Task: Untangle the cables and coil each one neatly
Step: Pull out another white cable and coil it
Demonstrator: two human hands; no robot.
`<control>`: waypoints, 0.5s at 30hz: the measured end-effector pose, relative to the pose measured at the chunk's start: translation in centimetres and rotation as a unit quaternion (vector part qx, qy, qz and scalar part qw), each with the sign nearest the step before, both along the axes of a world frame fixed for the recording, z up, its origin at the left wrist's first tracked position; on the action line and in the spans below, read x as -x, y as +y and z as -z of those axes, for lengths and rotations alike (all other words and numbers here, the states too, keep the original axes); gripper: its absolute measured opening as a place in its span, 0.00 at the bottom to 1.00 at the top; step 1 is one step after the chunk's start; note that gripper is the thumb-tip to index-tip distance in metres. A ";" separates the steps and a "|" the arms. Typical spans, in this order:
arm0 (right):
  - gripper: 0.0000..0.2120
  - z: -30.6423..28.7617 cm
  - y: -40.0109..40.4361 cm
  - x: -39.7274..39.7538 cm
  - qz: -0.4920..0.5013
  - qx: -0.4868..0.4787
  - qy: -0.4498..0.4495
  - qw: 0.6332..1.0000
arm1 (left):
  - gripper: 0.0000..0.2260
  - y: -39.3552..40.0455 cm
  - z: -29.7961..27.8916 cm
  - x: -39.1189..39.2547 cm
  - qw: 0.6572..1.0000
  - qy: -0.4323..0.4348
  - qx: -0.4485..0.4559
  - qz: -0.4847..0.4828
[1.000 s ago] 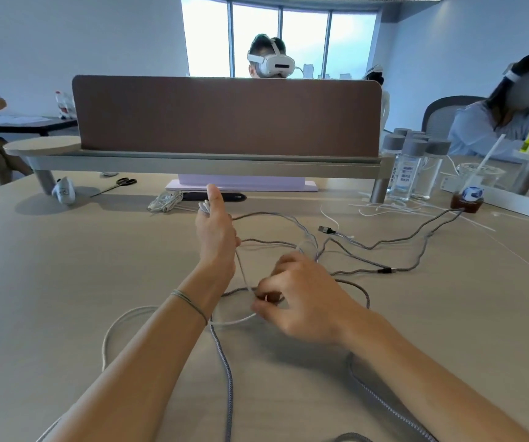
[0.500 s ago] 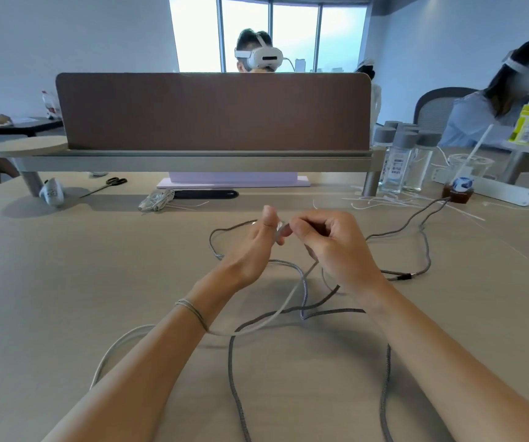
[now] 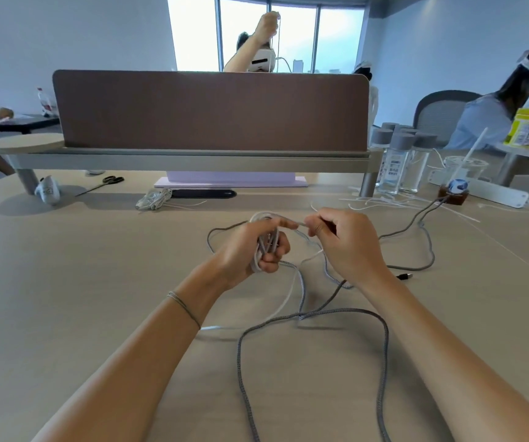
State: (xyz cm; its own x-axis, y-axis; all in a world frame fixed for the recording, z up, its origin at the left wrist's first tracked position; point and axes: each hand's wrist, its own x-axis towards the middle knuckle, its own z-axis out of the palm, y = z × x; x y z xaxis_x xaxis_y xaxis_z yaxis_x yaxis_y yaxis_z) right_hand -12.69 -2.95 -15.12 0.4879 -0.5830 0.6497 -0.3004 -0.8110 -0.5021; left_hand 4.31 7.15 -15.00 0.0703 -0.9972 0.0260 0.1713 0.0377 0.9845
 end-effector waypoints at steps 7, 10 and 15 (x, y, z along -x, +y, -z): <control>0.09 0.9 0.9 -1.3 -0.010 0.013 0.100 0.995 | 0.20 -0.1 -0.5 -0.5 0.977 0.182 0.044 -0.106; 0.10 1.3 1.5 -1.7 -0.024 0.026 0.159 0.987 | 0.18 -0.3 -0.2 -0.4 0.974 0.123 0.051 -0.185; 0.09 1.6 2.0 -1.9 -0.004 0.060 0.190 0.980 | 0.19 0.1 -1.1 -1.0 0.937 0.268 0.106 -0.197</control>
State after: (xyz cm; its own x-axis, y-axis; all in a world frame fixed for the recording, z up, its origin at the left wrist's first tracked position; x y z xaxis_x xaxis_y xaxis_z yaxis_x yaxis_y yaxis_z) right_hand -10.77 -0.99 -16.71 0.7125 -0.5083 0.4837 -0.4400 -0.8607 -0.2562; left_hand 5.27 7.22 -13.90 0.4922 -0.8671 0.0769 0.5701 0.3879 0.7242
